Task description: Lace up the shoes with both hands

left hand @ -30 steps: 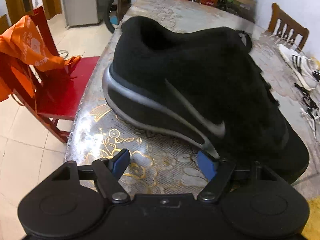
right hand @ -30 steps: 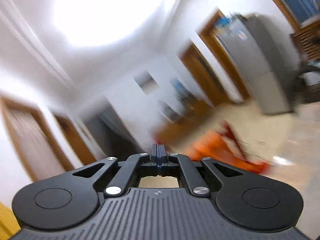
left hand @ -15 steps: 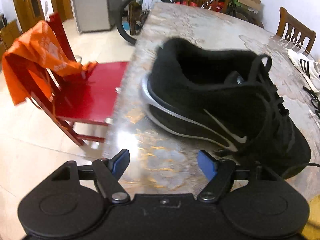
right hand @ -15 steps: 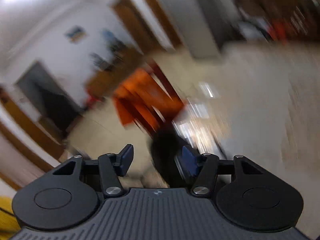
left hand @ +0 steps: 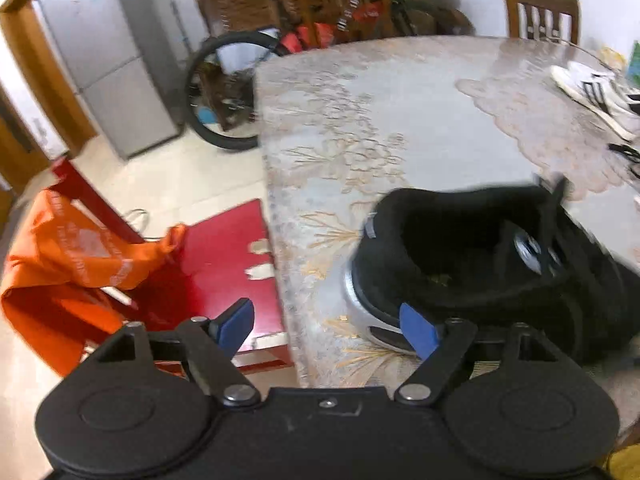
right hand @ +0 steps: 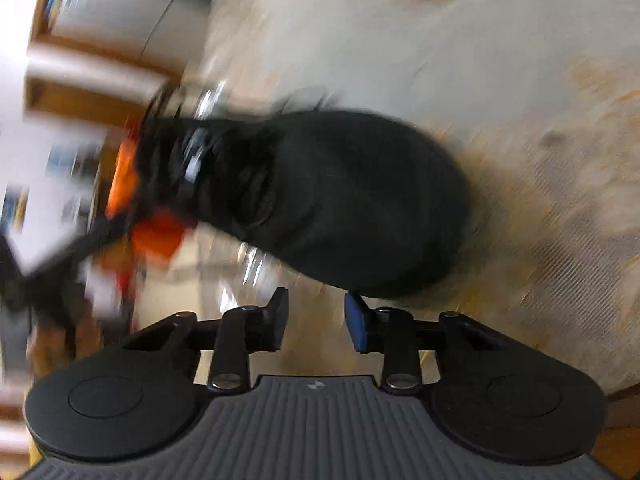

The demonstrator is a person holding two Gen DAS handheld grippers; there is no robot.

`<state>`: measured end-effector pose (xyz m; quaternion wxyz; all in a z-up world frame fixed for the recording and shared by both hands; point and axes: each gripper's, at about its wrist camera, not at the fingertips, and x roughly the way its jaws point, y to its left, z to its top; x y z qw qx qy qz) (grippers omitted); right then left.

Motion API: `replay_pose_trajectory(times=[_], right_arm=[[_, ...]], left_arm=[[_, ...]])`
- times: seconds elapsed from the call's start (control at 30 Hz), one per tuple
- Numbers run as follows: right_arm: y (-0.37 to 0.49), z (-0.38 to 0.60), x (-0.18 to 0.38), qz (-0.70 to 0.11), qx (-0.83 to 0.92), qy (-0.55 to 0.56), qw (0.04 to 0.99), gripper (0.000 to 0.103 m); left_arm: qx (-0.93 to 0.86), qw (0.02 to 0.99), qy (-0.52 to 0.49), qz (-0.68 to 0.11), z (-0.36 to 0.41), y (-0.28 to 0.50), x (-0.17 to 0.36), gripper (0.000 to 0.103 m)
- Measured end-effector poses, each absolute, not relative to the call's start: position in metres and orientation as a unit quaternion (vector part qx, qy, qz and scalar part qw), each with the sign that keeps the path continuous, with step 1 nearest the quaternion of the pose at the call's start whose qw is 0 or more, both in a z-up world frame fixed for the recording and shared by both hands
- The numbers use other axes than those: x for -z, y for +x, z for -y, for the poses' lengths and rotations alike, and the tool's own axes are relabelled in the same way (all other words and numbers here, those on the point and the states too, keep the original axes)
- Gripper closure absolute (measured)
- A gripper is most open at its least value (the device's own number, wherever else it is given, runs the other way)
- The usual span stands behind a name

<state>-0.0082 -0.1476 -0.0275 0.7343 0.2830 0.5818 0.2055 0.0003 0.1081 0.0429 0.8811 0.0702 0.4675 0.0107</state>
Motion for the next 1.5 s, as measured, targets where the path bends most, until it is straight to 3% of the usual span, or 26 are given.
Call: replay_pose_trajectory(times=[0.1,0.2,0.47,0.67,0.73,0.8,0.87,1.0,1.1,1.17,1.27,1.4,1.5], right_arm=[[0.008,0.157,0.014,-0.491,-0.137,0.272,0.816,0.069],[0.025,0.158,0.002,-0.458,-0.106,0.232,0.852,0.066],[-0.028,0.176,-0.026,-0.438,-0.243,0.258,0.826,0.051],[-0.029,0.130,-0.044,-0.400,-0.298,0.154,0.853,0.044],[-0.021,0.108,-0.035,-0.391,-0.270,0.098,0.874,0.052],[-0.017,0.095,-0.025,-0.383,-0.225,0.046,0.895,0.101],[-0.014,0.088,-0.016,-0.368,-0.173,0.005,0.914,0.103],[-0.020,0.112,-0.036,-0.261,-0.133,0.021,0.956,0.103],[-0.013,0.126,-0.050,-0.210,-0.144,0.074,0.964,0.103],[-0.011,0.141,-0.062,-0.172,-0.144,0.114,0.968,0.103],[-0.003,0.167,-0.089,-0.108,-0.130,0.135,0.976,0.103],[0.030,0.190,-0.087,-0.147,-0.138,0.164,0.966,0.103],[0.053,0.189,-0.080,-0.201,-0.186,0.103,0.956,0.097]], left_arm=[[0.022,0.880,0.051,-0.472,-0.107,-0.004,-0.045,0.025],[0.045,0.882,0.026,-0.469,-0.101,-0.016,-0.056,0.025],[0.064,0.895,0.060,-0.437,-0.098,-0.002,-0.085,0.016],[0.088,0.865,0.083,-0.487,-0.089,0.050,-0.052,0.016],[0.088,0.852,0.094,-0.507,-0.087,0.059,-0.037,0.016],[0.086,0.838,0.106,-0.529,-0.084,0.066,-0.021,0.016],[0.083,0.826,0.095,-0.549,-0.086,0.065,-0.010,0.015],[0.102,0.796,0.008,-0.596,-0.088,0.054,0.003,0.012],[0.105,0.795,-0.004,-0.597,-0.063,0.036,0.010,0.009],[0.078,0.800,-0.005,-0.595,-0.046,0.028,0.012,0.001],[0.038,0.797,-0.054,-0.601,-0.048,0.025,0.017,0.000],[0.015,0.792,-0.081,-0.605,-0.047,0.021,0.016,0.000],[0.009,0.786,-0.115,-0.607,-0.044,0.017,0.017,0.006]])
